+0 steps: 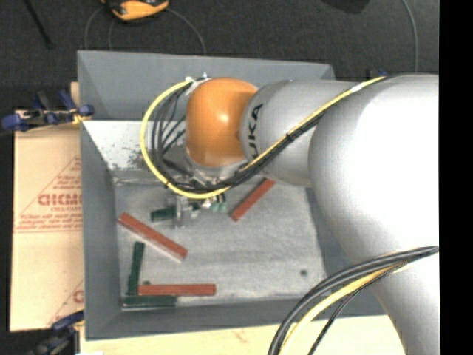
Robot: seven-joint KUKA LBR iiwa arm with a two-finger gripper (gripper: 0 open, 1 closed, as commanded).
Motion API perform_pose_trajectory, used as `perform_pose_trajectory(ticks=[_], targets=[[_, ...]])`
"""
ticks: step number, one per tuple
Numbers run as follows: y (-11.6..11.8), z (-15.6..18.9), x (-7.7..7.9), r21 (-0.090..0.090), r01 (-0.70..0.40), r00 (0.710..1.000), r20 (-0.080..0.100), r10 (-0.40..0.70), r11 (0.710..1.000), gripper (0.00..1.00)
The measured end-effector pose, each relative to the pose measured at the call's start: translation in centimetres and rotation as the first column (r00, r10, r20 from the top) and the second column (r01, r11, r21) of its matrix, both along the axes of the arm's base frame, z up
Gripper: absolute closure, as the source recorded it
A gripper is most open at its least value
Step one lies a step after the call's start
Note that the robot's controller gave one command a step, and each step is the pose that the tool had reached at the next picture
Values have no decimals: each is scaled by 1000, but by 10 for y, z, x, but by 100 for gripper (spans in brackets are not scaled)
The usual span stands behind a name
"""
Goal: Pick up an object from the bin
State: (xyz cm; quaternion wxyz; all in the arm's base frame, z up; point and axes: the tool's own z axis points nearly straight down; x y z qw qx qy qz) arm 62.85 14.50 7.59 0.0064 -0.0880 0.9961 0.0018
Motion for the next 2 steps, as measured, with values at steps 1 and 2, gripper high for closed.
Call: perform_pose_trajectory(ticks=[1, 2], targets=[[25, -1, -53, -2, 10, 1000, 3, -10, 1000, 100], [31, 141, -22, -4, -101, 995, -6, 101, 995, 100]])
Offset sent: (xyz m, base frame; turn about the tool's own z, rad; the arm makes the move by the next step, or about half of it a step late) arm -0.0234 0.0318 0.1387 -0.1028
